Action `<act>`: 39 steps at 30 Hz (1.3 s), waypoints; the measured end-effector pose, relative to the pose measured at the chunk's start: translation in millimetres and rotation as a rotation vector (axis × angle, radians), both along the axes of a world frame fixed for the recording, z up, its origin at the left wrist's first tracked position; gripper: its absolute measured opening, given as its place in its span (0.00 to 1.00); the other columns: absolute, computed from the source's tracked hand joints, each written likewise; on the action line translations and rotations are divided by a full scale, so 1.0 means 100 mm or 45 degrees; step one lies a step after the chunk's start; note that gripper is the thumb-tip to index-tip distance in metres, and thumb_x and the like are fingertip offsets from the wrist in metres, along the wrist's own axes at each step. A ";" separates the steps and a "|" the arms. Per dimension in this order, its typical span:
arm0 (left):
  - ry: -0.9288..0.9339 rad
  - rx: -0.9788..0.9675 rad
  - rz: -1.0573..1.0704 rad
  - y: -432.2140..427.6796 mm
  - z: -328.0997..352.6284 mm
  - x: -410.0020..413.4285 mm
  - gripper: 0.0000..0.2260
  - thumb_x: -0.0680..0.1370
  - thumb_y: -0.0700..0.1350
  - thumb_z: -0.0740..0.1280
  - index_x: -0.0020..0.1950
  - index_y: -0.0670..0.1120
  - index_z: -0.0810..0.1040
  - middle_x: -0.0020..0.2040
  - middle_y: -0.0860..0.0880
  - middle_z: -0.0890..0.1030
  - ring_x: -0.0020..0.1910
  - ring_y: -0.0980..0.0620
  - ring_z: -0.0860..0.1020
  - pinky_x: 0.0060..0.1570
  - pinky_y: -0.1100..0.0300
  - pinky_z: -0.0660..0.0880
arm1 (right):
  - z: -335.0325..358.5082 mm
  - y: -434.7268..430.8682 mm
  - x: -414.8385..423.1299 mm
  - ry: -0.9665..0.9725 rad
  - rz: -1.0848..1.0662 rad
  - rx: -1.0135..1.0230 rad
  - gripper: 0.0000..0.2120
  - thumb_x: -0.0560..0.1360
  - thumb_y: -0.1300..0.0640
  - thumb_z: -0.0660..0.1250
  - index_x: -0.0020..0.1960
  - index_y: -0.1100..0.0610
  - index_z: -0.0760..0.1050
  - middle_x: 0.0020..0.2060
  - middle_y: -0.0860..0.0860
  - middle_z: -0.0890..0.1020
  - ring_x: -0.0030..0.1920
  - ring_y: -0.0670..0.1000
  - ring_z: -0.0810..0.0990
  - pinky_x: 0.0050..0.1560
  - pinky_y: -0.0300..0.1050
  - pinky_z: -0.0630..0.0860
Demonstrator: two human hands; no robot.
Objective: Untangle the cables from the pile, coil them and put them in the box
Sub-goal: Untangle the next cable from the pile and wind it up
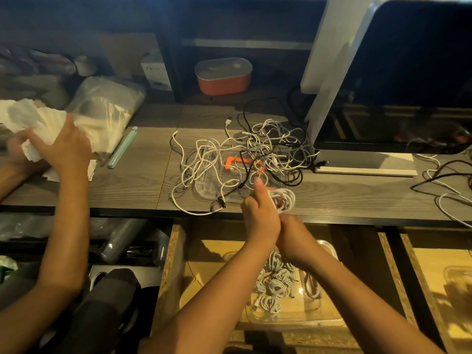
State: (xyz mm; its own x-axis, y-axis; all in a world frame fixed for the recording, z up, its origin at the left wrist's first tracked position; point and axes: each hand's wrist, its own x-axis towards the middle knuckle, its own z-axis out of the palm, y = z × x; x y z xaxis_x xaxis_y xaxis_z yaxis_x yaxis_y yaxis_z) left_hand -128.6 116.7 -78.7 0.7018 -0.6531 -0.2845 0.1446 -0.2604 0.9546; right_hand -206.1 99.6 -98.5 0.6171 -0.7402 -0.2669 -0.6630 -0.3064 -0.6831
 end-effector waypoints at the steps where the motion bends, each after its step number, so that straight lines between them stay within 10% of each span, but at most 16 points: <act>1: 0.005 0.043 0.024 -0.02 0.00 0.02 0.22 0.83 0.53 0.51 0.31 0.47 0.69 0.31 0.51 0.73 0.31 0.55 0.72 0.30 0.63 0.66 | 0.00 0.03 0.03 0.020 0.020 -0.011 0.08 0.75 0.65 0.63 0.50 0.63 0.80 0.47 0.60 0.83 0.48 0.60 0.79 0.48 0.52 0.74; 12: -0.993 0.058 -0.070 -0.06 -0.41 0.42 0.22 0.81 0.44 0.56 0.34 0.33 0.77 0.32 0.38 0.78 0.30 0.40 0.75 0.31 0.58 0.59 | 0.30 0.01 -0.03 0.196 0.196 -0.102 0.09 0.78 0.57 0.61 0.43 0.59 0.77 0.35 0.50 0.77 0.35 0.48 0.74 0.38 0.45 0.71; 19: -0.589 0.171 -0.630 0.09 -0.33 0.19 0.20 0.83 0.48 0.52 0.31 0.49 0.68 0.30 0.51 0.71 0.29 0.56 0.71 0.29 0.69 0.65 | 0.55 -0.29 -0.12 0.066 0.061 -0.309 0.08 0.79 0.61 0.61 0.50 0.58 0.79 0.42 0.50 0.81 0.41 0.46 0.78 0.43 0.38 0.75; 31: -0.153 -0.041 -0.433 0.13 -0.02 0.11 0.24 0.83 0.52 0.53 0.29 0.46 0.71 0.25 0.52 0.73 0.22 0.62 0.70 0.26 0.67 0.66 | 0.40 -0.38 -0.21 -0.613 -0.387 0.572 0.09 0.76 0.56 0.64 0.43 0.61 0.78 0.26 0.51 0.75 0.24 0.47 0.70 0.24 0.39 0.65; 39: 0.110 0.054 0.008 0.08 -0.03 0.18 0.19 0.82 0.54 0.53 0.35 0.49 0.72 0.33 0.54 0.73 0.35 0.53 0.74 0.31 0.68 0.69 | 0.17 0.09 0.02 -0.469 -0.377 0.558 0.15 0.81 0.56 0.57 0.40 0.62 0.73 0.26 0.52 0.67 0.25 0.48 0.64 0.25 0.41 0.63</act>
